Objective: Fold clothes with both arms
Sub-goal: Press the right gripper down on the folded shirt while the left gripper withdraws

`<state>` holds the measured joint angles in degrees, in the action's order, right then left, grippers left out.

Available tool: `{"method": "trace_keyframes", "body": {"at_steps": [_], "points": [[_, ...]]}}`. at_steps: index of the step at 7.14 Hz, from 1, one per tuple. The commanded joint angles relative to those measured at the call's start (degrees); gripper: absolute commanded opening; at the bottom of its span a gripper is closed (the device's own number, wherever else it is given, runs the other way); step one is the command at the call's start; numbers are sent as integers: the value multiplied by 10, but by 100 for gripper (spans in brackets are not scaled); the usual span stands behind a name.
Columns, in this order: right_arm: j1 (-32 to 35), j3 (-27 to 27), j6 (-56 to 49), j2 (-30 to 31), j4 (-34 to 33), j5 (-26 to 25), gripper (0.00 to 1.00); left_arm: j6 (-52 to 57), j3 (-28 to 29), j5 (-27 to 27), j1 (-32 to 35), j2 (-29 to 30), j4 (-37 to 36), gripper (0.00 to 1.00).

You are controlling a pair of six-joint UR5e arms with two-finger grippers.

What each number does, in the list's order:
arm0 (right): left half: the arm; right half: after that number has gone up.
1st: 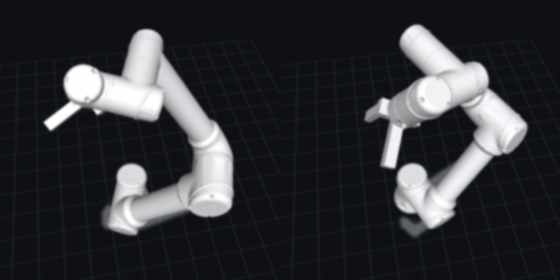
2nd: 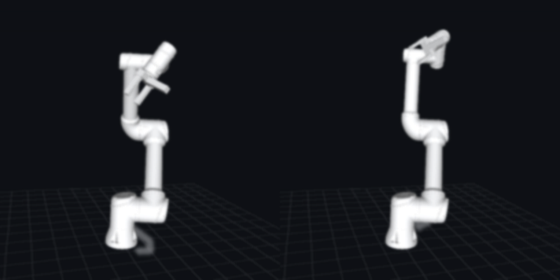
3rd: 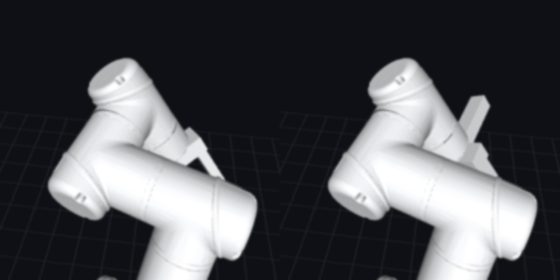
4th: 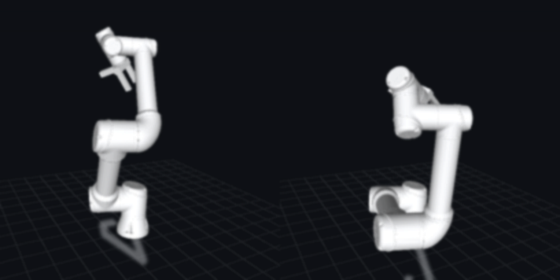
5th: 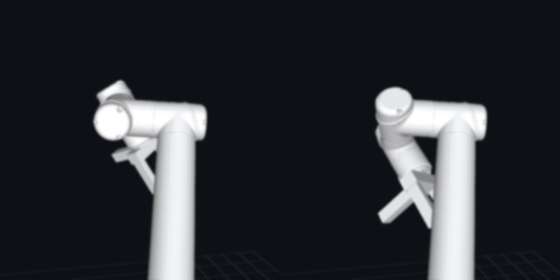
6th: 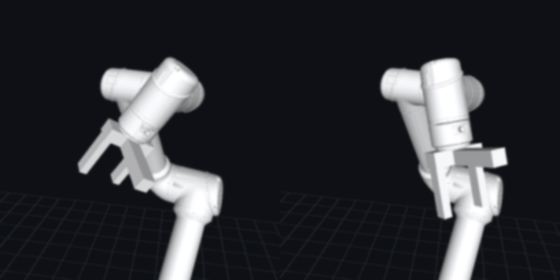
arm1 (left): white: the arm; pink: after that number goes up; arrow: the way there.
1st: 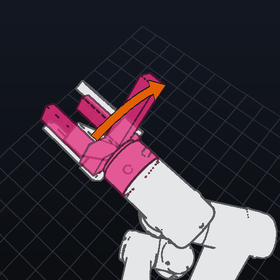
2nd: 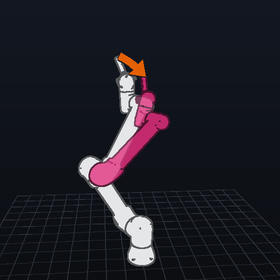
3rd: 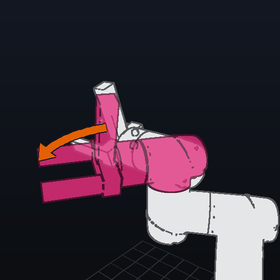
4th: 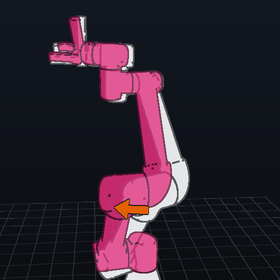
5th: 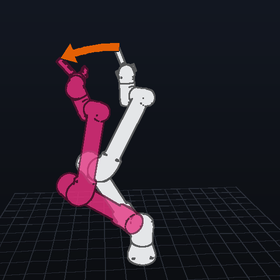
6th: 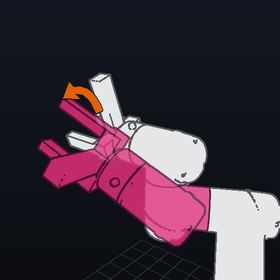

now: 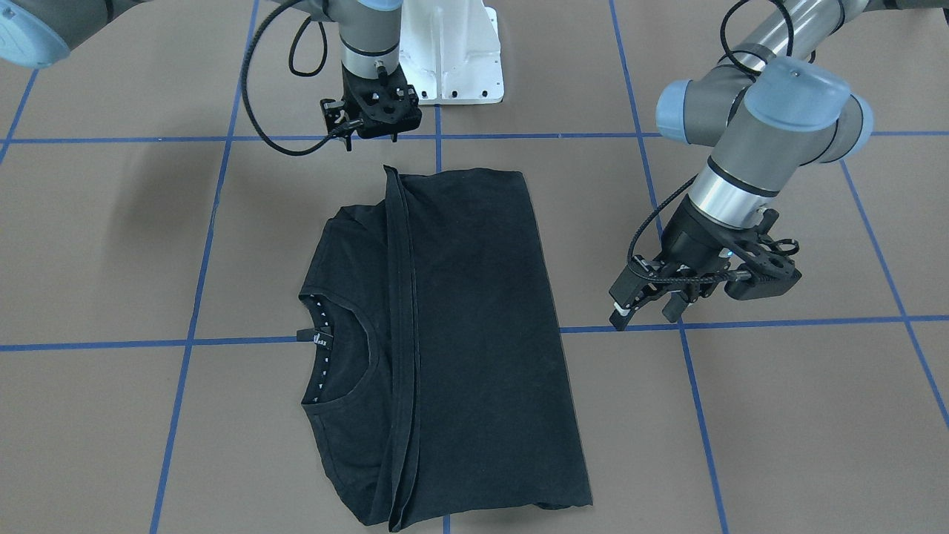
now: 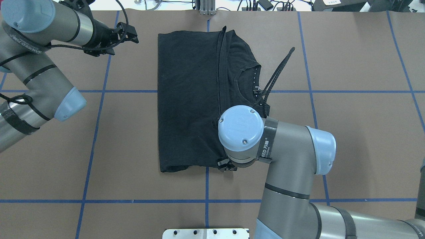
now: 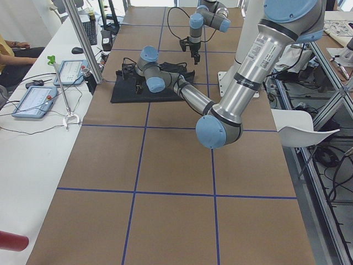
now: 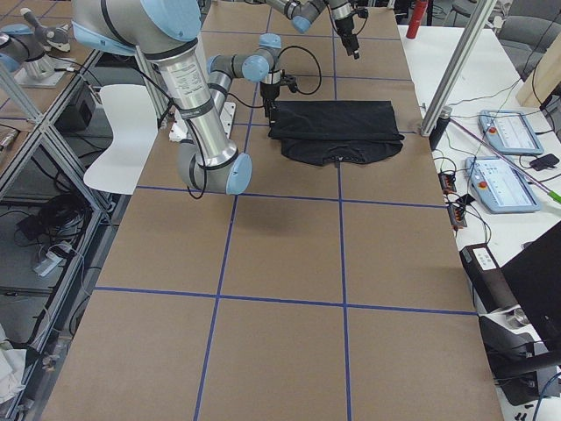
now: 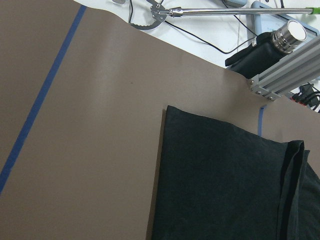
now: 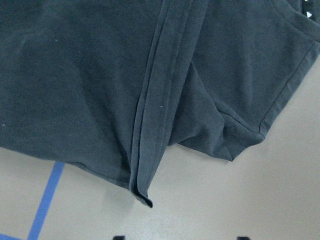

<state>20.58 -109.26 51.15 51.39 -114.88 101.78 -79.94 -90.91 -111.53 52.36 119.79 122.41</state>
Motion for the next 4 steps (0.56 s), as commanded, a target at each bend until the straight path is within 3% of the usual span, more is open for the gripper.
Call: {"method": "trace_keyframes", "body": {"at_steps": [1, 3, 4], "points": [[-14, 67, -34, -30, 20, -23, 70, -19, 1, 1, -3, -3, 0, 100], [-33, 132, -33, -30, 115, -43, 66, -29, 6, 1, -4, -3, 4, 100], [-32, 131, -34, -28, 117, -43, 62, -30, 6, 2, -6, -3, 5, 100]]}}
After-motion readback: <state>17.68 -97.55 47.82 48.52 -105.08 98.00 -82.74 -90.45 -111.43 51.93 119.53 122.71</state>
